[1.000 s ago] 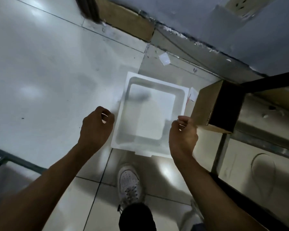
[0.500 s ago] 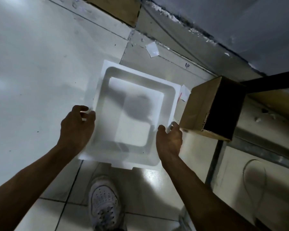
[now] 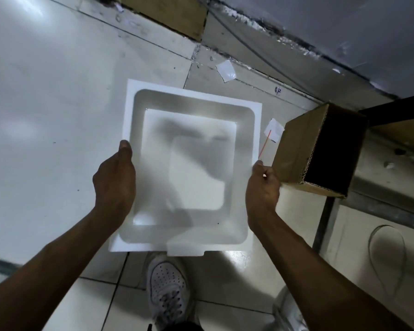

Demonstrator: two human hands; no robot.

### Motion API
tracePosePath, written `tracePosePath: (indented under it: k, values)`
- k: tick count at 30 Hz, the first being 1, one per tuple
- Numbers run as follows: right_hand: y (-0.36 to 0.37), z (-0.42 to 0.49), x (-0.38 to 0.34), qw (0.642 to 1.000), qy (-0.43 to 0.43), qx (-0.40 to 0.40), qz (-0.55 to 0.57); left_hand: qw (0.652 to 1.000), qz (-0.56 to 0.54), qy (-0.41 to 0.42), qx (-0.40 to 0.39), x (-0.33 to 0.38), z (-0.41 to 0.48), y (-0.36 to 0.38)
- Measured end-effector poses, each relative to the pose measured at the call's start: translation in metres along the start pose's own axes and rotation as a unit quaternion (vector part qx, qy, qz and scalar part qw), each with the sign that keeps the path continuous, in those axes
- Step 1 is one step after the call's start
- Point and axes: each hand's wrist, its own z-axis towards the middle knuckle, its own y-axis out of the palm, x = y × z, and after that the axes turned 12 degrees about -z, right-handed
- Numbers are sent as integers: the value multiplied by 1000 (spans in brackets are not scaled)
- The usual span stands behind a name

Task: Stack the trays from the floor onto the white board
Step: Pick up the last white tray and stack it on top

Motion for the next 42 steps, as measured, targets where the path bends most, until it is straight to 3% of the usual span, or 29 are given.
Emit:
tracePosePath:
  k: [7, 11, 17, 24, 34, 42]
  values:
    - [-13, -46, -44, 995, -58, -49, 57, 999, -13, 35, 40, 35, -21, -53]
    - [-27, -88, -77, 988, -150, -23, 42, 997, -43, 33, 61, 60, -45, -95]
    - [-67, -155, -141, 979, -204, 5, 5, 991, -88, 30, 95, 127, -96, -157]
    - [-148, -237, -230, 965, -257, -16, 42, 980, -174, 29, 88, 208, -170, -239]
    - [-290, -351, -314, 964, -240, -93, 71, 967, -247, 25, 56, 306, -297, -338]
    - [-415, -410, -368, 931, -327, -157, 49, 957, -261, 119, 33, 383, -399, -385]
